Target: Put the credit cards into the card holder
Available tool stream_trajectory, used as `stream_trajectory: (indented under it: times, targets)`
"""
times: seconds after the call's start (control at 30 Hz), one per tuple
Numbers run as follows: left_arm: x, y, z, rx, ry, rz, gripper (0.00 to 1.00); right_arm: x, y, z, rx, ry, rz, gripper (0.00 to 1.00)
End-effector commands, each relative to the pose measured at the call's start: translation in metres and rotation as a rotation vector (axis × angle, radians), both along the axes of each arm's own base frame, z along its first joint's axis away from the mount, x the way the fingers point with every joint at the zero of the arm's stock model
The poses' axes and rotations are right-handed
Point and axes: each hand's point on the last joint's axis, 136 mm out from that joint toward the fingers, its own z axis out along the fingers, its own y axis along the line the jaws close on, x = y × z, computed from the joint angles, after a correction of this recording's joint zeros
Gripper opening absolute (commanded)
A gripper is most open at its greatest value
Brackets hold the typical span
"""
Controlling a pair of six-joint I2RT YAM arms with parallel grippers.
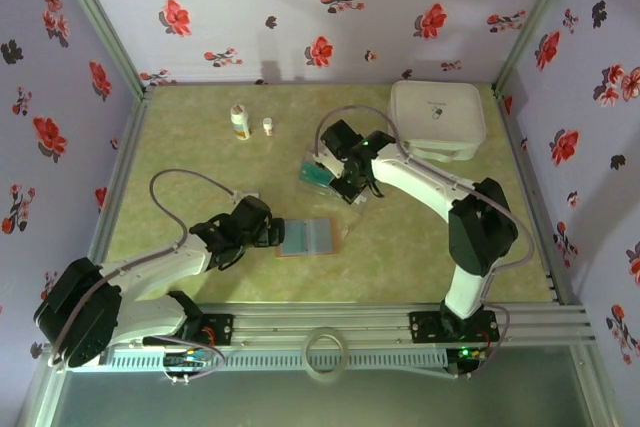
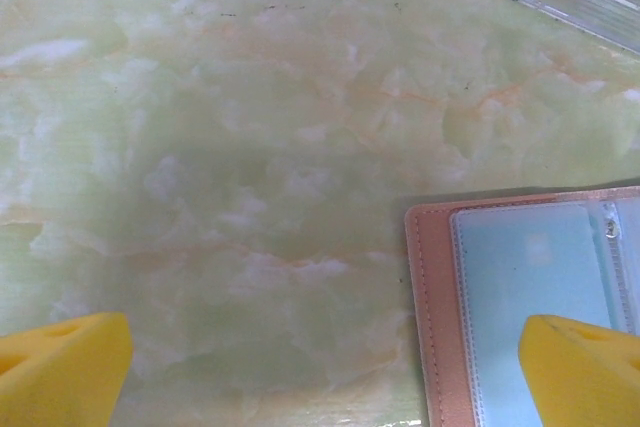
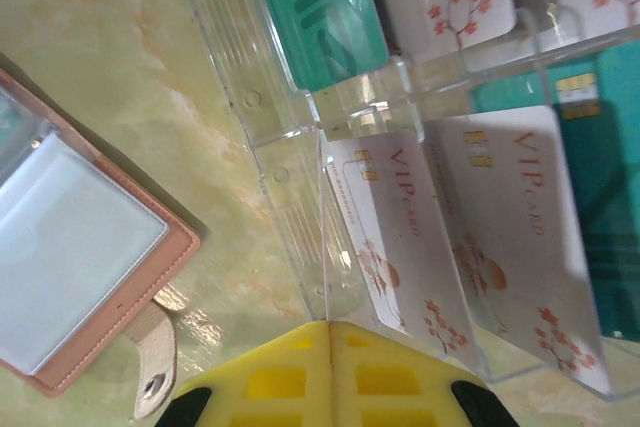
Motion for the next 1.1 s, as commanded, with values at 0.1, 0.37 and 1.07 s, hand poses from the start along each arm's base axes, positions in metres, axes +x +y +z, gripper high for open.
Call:
stream_trajectory:
  times: [0.1,0.37,1.07]
  targets:
    - [0.001,0.004,0.001,0.018,0.004,-0.008,1.00,-0.012,0.011,0.046,0.150,-0.034,-0.031,0.00]
    - [-0.003,-0.011,0.003,0.037,0.022,-0.087,1.00,-0.026,0.035,0.066,0.517,0.000,-0.232,0.00]
    - [-0.013,-0.018,-0.018,0.191,0.046,-0.141,1.00,-0.061,0.035,0.022,1.072,0.183,-0.581,0.00]
